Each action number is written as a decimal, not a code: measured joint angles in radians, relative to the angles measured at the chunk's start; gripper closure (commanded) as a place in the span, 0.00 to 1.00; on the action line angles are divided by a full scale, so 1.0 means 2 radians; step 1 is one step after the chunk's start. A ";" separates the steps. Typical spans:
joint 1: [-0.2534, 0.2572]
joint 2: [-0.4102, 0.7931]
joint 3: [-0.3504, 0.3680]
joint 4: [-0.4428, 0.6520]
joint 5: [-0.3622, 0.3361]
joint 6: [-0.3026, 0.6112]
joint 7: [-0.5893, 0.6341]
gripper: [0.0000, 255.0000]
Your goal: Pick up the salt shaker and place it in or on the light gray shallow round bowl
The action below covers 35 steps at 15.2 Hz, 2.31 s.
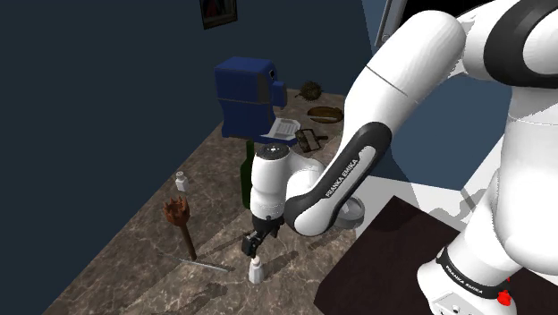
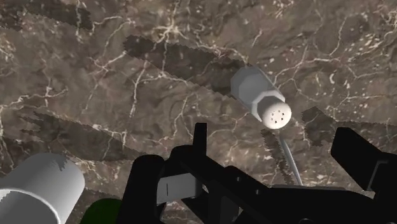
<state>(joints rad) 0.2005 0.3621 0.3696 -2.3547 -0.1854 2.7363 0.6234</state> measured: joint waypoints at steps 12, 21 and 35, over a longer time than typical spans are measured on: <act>0.056 0.105 -0.049 0.053 -0.047 0.050 0.046 0.00; 0.058 0.107 -0.050 0.054 -0.048 0.052 0.047 1.00; 0.035 0.059 -0.023 0.037 -0.027 0.020 0.033 1.00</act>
<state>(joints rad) 0.2701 0.4795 0.3240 -2.2812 -0.2389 2.7757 0.6889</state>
